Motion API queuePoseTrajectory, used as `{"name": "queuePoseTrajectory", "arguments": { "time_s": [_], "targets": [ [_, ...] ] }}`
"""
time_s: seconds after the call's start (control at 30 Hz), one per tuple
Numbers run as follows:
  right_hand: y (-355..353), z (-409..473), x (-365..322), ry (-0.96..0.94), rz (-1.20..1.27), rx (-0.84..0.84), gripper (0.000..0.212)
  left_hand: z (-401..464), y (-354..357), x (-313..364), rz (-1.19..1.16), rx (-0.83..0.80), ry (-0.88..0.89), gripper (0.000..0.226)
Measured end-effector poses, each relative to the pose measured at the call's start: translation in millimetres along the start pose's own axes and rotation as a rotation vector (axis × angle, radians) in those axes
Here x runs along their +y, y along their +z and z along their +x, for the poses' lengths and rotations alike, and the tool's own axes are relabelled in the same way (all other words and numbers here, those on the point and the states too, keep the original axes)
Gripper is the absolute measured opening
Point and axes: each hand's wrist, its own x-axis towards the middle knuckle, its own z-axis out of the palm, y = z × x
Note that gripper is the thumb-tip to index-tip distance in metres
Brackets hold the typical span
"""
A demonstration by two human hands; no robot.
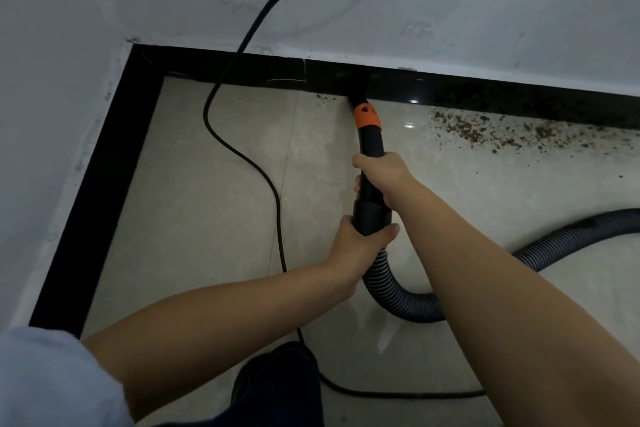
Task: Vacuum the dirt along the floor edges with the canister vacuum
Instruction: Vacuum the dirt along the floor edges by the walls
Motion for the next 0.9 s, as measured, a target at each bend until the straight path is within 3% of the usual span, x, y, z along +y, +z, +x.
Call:
{"name": "queuePoseTrajectory", "arguments": {
  "time_s": [0.33, 0.53, 0.73, 0.9],
  "targets": [
    [39, 1, -13, -0.030, -0.095, -0.122, 0.015, -1, -25, 4, -0.070, 0.119, 0.009, 0.048],
    [9, -8, -1, 0.004, -0.033, -0.015, 0.012, -9, -10, 2, 0.019, -0.011, -0.018, 0.045],
    [2, -26, 8, 0.053, -0.059, -0.073, 0.014, -30, -4, -3, 0.057, -0.066, -0.119, 0.050],
    [-8, -39, 6, 0.080, 0.121, 0.061, 0.018, -28, -18, 16, 0.225, -0.219, -0.105, 0.044]
  ]
}}
